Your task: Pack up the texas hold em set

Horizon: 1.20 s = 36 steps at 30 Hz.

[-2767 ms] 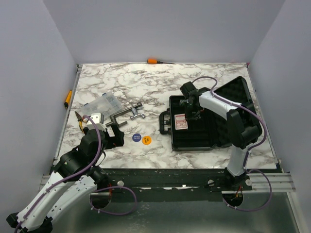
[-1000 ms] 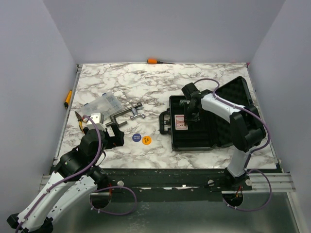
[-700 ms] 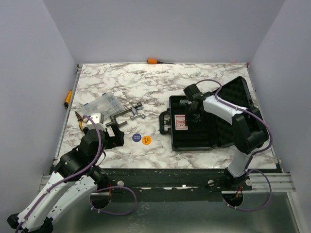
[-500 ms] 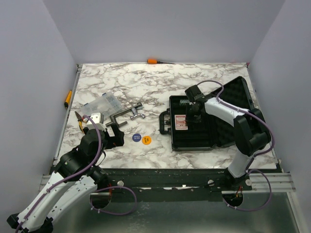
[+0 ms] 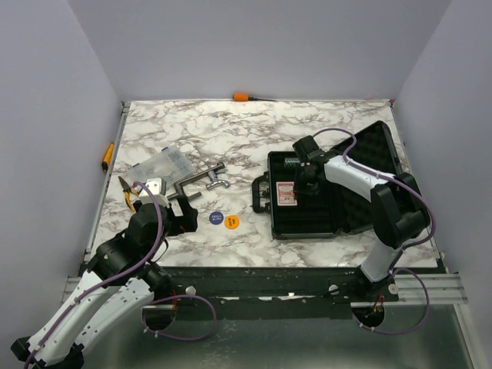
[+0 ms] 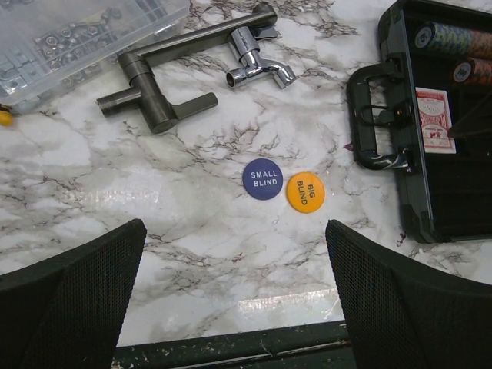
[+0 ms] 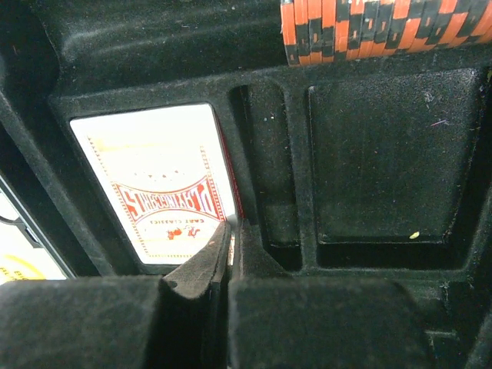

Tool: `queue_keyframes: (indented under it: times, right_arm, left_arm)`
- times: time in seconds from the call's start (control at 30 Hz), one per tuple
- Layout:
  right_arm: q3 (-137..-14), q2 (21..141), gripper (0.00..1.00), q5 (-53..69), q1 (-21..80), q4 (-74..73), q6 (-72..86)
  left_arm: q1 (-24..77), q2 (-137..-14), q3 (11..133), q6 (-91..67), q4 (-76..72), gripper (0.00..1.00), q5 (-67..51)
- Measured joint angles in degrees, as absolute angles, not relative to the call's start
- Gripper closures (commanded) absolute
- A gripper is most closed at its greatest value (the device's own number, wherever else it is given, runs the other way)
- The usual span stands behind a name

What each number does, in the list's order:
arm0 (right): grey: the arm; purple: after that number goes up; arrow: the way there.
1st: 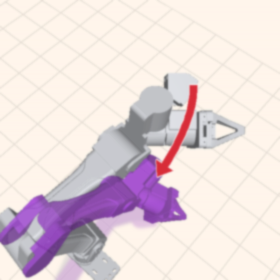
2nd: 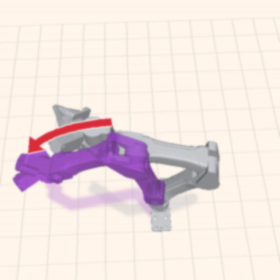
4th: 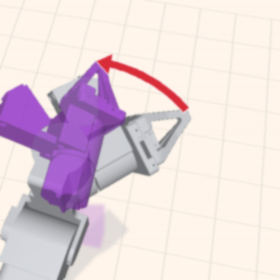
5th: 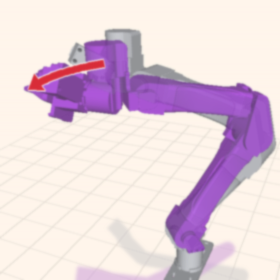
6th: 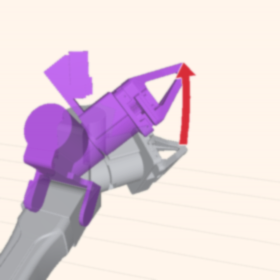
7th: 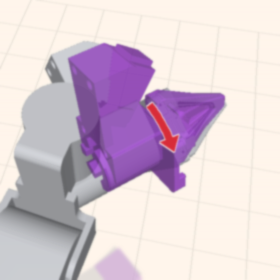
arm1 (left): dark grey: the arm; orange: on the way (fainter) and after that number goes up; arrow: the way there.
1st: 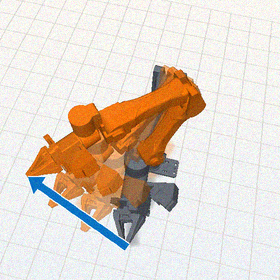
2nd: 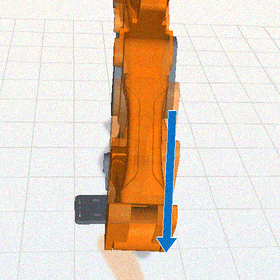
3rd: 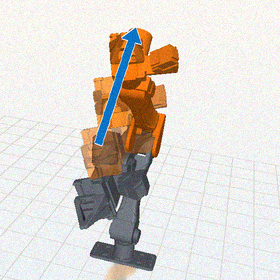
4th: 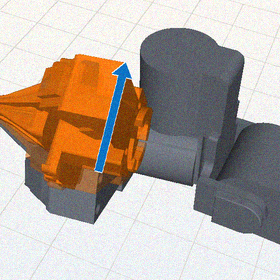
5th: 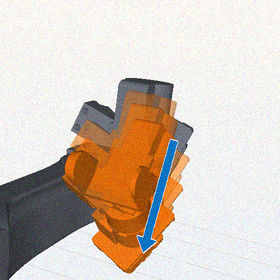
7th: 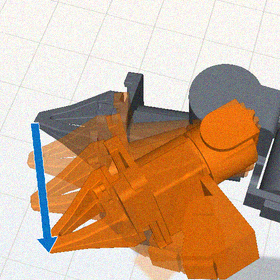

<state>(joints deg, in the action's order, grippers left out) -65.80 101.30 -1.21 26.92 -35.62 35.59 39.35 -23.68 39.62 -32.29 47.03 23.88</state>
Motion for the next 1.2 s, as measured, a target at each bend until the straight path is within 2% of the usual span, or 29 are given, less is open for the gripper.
queue_keyframes:
  times: [0.2,0.63,0.83,1.0,1.2]
  right_arm:
    - [-68.1,101.7,0.98,-2.0,27.2,-38.3,35.9]
    - [-73.4,101.6,0.73,-3.4,28.1,-45.6,35.7]
    - [-78.6,98.3,0.48,-3.3,28.1,-48.2,34.9]
    - [-79.7,93.2,0.32,-3.2,28.1,-49.1,34.3]
    - [-79.7,89.4,0.19,-2.3,28.1,-49.8,34.5]
  left_arm:
    - [39.4,-23.8,39.6,-32.3,46.8,0.01,23.6]
    - [39.3,-23.8,39.6,-32.3,46.8,0.01,23.6]
    - [39.3,-23.8,39.6,-32.3,46.8,0.01,23.6]
    - [39.0,-23.8,39.6,-32.3,46.8,0.01,23.5]
    - [38.9,-24.2,39.6,-32.3,46.8,0.01,23.5]
